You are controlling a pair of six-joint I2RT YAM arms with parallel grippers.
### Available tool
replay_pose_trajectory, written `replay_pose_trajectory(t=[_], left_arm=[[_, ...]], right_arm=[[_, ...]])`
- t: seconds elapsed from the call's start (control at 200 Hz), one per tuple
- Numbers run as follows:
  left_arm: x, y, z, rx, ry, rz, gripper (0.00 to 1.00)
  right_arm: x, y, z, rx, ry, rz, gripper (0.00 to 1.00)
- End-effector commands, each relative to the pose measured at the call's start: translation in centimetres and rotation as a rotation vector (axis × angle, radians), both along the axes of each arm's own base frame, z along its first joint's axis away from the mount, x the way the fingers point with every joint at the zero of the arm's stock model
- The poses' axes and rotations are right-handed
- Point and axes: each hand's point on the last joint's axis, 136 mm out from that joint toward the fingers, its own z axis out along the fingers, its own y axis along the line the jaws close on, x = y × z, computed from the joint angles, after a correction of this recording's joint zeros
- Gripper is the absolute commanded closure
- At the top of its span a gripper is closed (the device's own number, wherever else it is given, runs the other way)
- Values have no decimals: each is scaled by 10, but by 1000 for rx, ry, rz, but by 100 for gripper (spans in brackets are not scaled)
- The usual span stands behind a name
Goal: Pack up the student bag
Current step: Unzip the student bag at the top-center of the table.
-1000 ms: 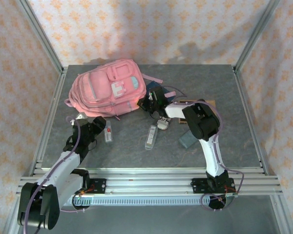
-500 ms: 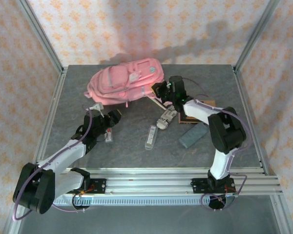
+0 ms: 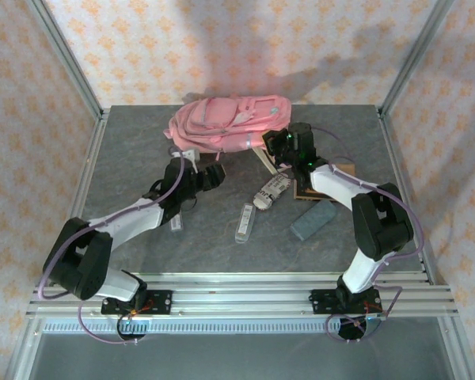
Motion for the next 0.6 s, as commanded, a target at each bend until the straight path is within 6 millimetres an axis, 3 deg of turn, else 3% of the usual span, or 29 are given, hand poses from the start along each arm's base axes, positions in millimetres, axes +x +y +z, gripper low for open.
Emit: replay_pose_trajectory(t=[0.0, 0.28, 0.466, 0.596], left_arm=[[22, -6, 16, 123, -69, -36, 23], [59, -15, 8, 257, -7, -86, 28], [57, -6, 8, 289, -5, -71, 41], [47, 3, 8, 267, -14, -61, 40]], right_arm=[[5, 0, 49, 41, -135, 3, 100], [4, 6, 52, 51, -140, 38, 100], [4, 6, 55, 46, -147, 48, 100], [4, 6, 56, 46, -150, 52, 100]])
